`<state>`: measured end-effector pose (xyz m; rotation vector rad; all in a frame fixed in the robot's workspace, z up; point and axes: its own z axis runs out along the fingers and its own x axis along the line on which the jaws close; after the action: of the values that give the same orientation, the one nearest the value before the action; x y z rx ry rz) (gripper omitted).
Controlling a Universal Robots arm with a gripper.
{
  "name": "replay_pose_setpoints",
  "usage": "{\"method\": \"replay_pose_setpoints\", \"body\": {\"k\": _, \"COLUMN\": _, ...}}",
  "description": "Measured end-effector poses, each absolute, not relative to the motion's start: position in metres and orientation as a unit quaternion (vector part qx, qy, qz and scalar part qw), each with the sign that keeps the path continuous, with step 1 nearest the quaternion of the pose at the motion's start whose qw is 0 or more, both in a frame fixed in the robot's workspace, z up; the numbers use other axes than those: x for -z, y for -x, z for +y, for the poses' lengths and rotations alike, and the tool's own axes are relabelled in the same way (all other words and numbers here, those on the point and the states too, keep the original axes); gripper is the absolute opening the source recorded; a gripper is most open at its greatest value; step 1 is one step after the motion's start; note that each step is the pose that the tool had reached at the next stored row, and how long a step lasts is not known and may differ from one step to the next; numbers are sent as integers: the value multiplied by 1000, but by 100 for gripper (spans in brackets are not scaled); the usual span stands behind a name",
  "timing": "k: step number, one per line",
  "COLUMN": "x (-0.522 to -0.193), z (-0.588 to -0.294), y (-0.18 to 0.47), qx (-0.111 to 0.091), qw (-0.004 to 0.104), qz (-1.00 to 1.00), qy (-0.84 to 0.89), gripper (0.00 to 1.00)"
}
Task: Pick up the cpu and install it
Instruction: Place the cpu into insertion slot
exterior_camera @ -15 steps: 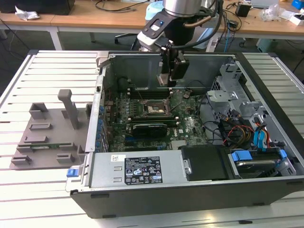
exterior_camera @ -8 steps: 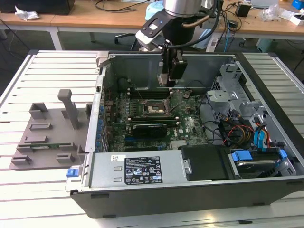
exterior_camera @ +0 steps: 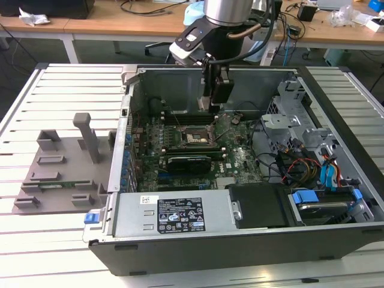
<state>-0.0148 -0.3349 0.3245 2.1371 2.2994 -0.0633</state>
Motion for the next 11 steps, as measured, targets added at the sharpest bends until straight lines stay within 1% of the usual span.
{"method": "replay_pose_setpoints", "body": {"k": 11, "x": -320, "z": -333, "y": 15, "qx": 21, "qw": 1, "qz": 732, "qy": -681, "gripper": 55}}
